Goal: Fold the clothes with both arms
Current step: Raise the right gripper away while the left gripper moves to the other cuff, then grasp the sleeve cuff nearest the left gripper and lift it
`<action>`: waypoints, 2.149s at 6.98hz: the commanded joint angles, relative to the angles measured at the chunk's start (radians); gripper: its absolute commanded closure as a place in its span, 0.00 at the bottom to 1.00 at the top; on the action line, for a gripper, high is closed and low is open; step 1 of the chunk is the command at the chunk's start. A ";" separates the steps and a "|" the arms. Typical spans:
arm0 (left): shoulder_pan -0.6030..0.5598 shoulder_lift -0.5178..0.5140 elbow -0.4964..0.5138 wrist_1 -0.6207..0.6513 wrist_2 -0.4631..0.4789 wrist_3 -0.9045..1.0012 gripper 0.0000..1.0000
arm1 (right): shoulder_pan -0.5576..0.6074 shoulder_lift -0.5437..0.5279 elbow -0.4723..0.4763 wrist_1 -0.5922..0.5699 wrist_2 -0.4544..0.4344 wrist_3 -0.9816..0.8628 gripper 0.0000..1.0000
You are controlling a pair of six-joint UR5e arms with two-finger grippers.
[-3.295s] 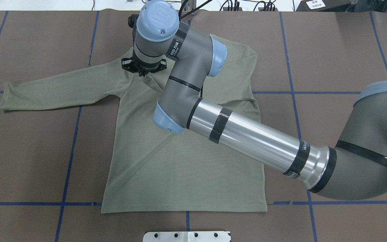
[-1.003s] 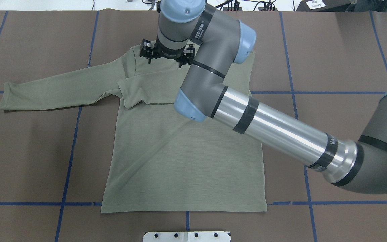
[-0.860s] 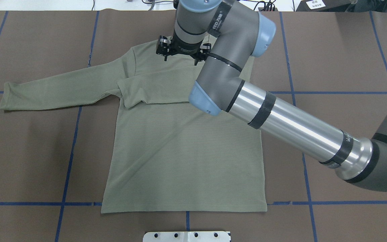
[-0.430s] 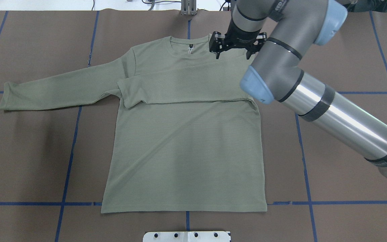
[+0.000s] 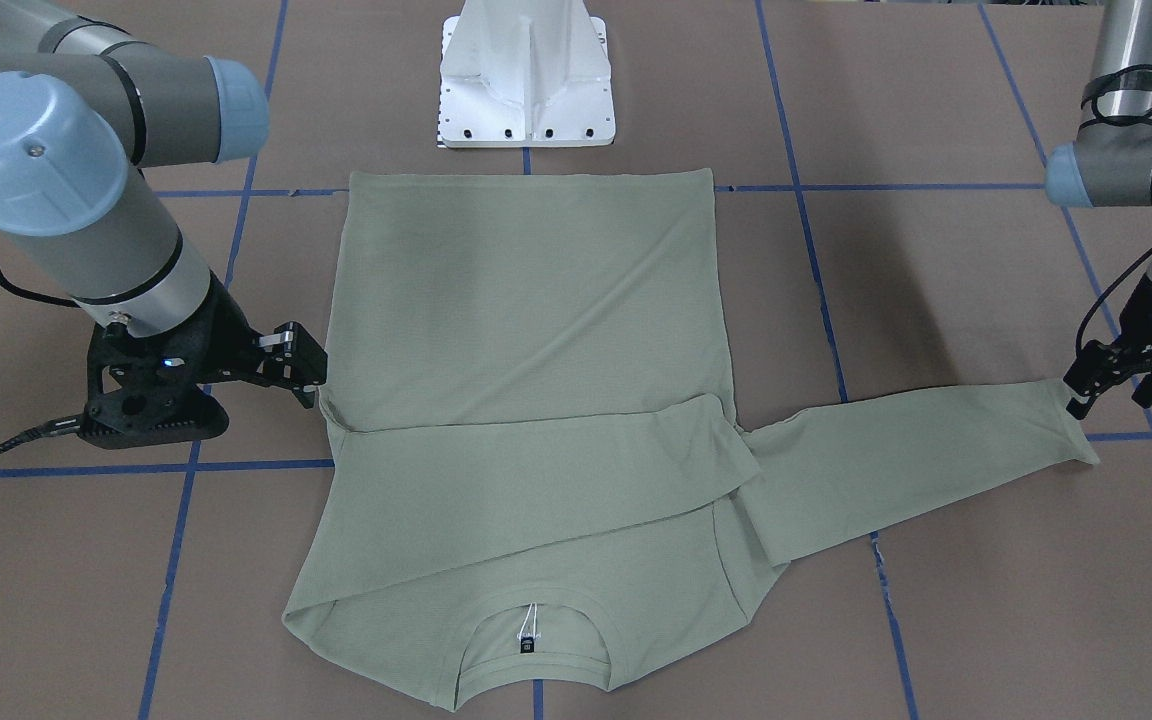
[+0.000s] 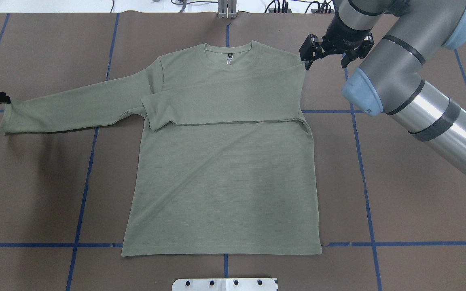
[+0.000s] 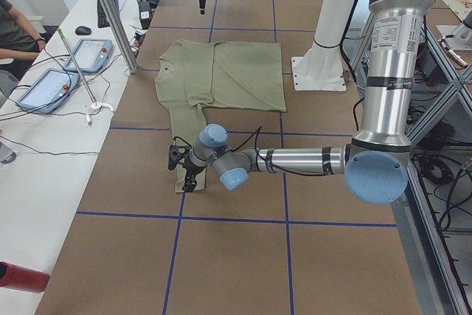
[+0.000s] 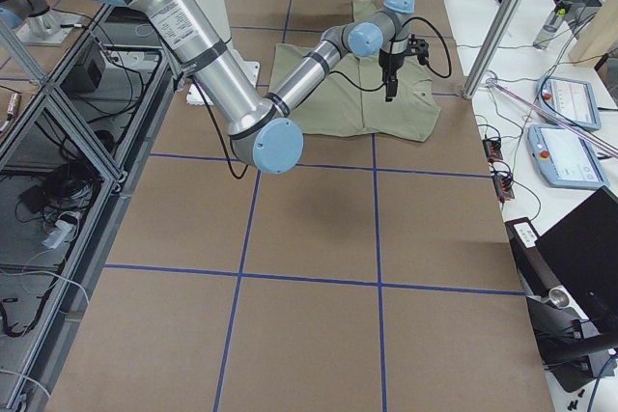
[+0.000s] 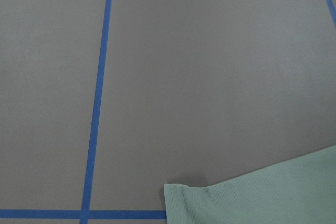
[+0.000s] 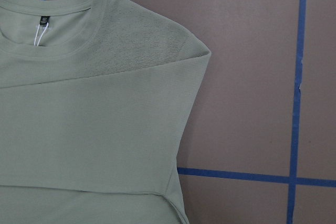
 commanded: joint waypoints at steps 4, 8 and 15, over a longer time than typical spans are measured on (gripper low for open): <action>0.045 -0.056 0.082 -0.011 0.021 -0.011 0.05 | 0.007 -0.016 0.026 0.000 0.005 -0.010 0.00; 0.043 -0.088 0.137 -0.011 0.022 -0.003 0.14 | 0.007 -0.013 0.027 0.000 0.005 -0.010 0.00; 0.043 -0.087 0.145 -0.011 0.022 -0.012 0.40 | 0.007 -0.009 0.034 0.000 0.003 -0.009 0.00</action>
